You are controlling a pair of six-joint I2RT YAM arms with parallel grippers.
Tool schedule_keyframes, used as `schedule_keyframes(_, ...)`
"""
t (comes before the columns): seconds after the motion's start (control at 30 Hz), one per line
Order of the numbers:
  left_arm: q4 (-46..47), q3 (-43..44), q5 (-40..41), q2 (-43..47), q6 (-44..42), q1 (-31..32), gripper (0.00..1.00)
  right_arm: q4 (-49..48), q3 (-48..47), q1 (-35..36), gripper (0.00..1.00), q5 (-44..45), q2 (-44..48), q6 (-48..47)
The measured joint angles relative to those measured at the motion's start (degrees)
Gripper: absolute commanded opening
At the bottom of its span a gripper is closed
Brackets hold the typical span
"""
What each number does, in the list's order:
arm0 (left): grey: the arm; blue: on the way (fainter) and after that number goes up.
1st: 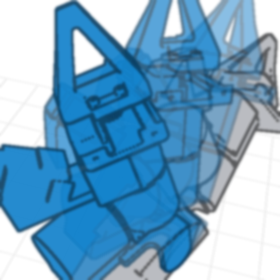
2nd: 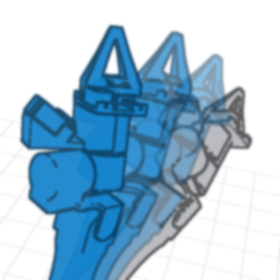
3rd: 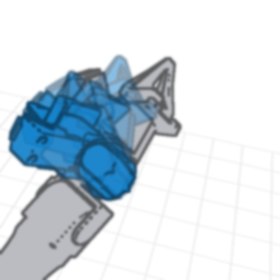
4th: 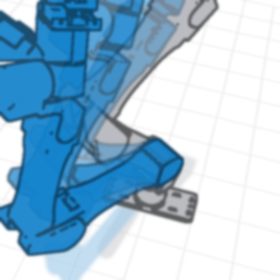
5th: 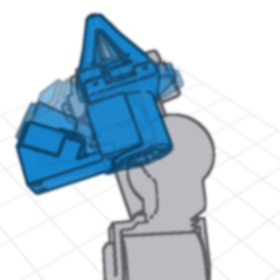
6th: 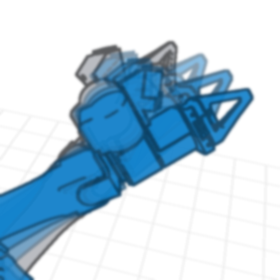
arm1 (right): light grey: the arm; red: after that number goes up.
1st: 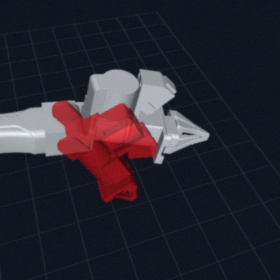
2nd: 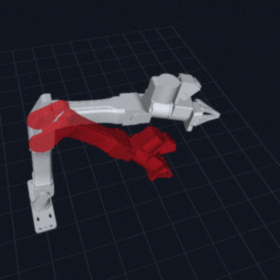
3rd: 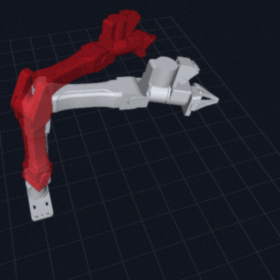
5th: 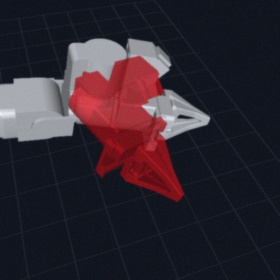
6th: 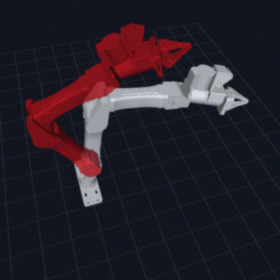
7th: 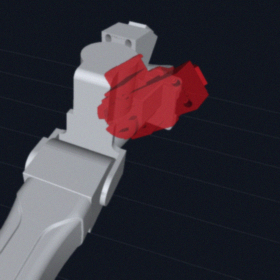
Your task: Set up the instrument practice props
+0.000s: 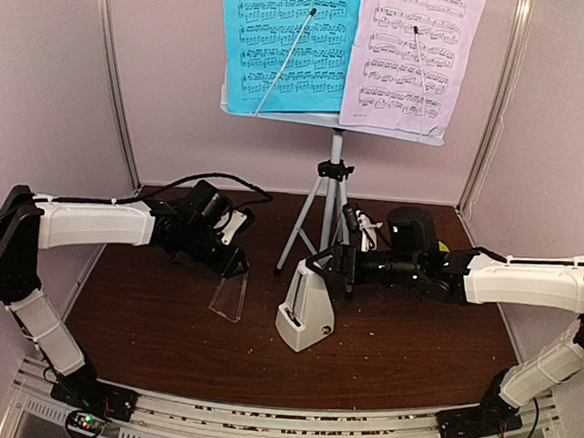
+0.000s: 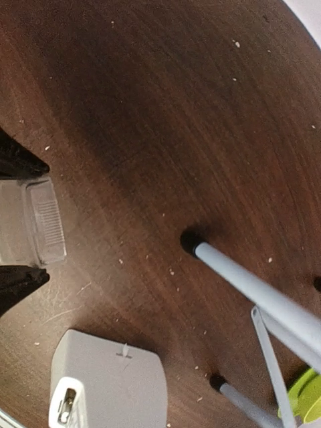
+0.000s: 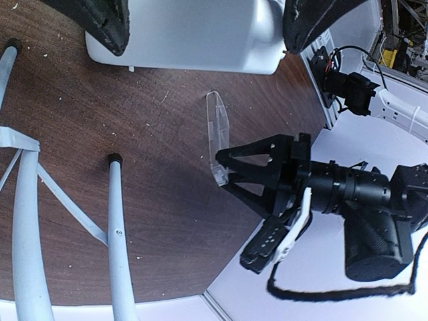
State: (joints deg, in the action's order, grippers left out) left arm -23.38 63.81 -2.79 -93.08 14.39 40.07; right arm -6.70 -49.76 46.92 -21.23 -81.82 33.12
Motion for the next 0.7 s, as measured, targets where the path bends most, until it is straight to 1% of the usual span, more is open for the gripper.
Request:
schedule_keyframes(0.13,-1.42,4.35,-1.27,-6.27,1.49,-2.67,0.15,1.42,-1.11,0.00,0.81,0.02,-0.37,-0.20)
schedule_keyframes(0.23,-1.57,5.75,-1.92,-9.99,2.49,-4.09,0.19,2.58,-2.16,-0.02,0.83,0.04,-0.55,-0.20)
schedule_keyframes(0.33,-1.99,6.56,-2.12,-13.00,3.85,-5.11,0.25,3.98,-2.86,0.00,0.85,0.07,-0.59,-0.22)
schedule_keyframes(0.4,-2.19,6.95,-2.12,-14.23,4.42,-5.49,0.32,4.92,-3.32,0.00,0.87,0.07,-0.57,-0.22)
schedule_keyframes(0.47,-2.32,7.02,-2.08,-14.71,5.11,-5.77,0.41,5.75,-3.65,0.00,0.89,0.15,-0.48,-0.20)
schedule_keyframes(0.53,-2.43,7.02,-1.88,-14.60,5.57,-5.90,0.48,7.21,-3.98,0.00,0.90,0.33,-0.11,-0.20)
schedule_keyframes(0.6,-2.16,6.73,-1.64,-14.08,5.73,-5.95,0.51,9.11,-4.24,0.02,0.90,0.52,0.61,-0.22)
schedule_keyframes(0.7,-0.22,3.30,-1.97,-9.70,5.73,-6.01,0.52,12.83,-4.26,0.11,0.88,1.03,2.60,-0.31)
